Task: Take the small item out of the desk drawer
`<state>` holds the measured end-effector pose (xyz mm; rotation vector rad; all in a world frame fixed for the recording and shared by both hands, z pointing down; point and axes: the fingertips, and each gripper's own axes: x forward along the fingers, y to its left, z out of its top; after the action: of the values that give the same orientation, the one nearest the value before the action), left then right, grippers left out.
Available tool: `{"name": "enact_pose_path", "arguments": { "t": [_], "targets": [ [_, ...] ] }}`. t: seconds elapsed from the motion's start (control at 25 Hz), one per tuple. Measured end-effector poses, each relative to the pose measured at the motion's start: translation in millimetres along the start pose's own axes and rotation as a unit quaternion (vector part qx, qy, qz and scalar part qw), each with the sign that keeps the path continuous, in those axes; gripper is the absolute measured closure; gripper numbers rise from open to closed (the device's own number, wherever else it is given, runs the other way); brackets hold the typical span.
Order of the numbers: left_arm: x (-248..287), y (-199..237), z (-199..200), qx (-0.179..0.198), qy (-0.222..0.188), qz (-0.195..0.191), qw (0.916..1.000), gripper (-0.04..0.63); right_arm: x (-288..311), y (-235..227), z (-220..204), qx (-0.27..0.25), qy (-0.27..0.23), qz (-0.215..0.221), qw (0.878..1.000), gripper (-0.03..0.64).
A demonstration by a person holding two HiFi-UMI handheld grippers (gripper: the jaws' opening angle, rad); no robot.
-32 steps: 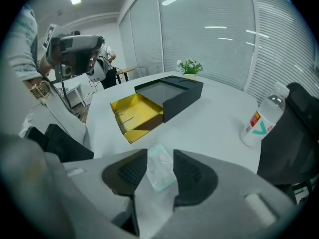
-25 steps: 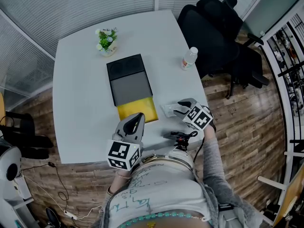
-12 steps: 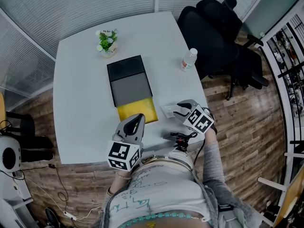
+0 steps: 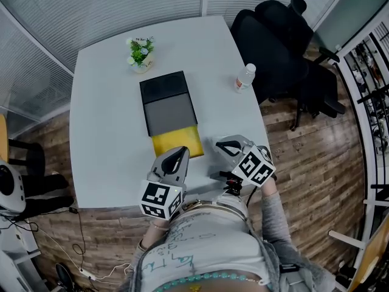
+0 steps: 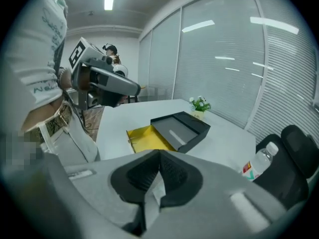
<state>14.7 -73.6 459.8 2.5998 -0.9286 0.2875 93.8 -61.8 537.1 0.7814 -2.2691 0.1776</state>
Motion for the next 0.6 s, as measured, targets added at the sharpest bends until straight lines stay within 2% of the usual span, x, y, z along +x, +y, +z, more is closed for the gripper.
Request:
{"name": "enact_pose_path", "arguments": {
  "t": [0.2,0.36,0.6],
  "targets": [
    [-0.1,1.4,3.0,0.000,-0.012,-0.001,0.9999,0.597,-3.3,20.0,40.7,-0.014,-0.100,0.015,0.995,0.614],
    [0.8,-1.8,10.6,0.007,-0.030,-0.004,0.9995,0.597,-18.6,29.3,84.5,-0.016,-0.199,0.018,0.980,0.614],
    [-4.2,-3.6,35.7,0.031,-0.077,0.005,0.9966,0.597,-44.8,26.4,132.5,0.004,-0.292,-0.003,0.957,0.614]
  ]
}}
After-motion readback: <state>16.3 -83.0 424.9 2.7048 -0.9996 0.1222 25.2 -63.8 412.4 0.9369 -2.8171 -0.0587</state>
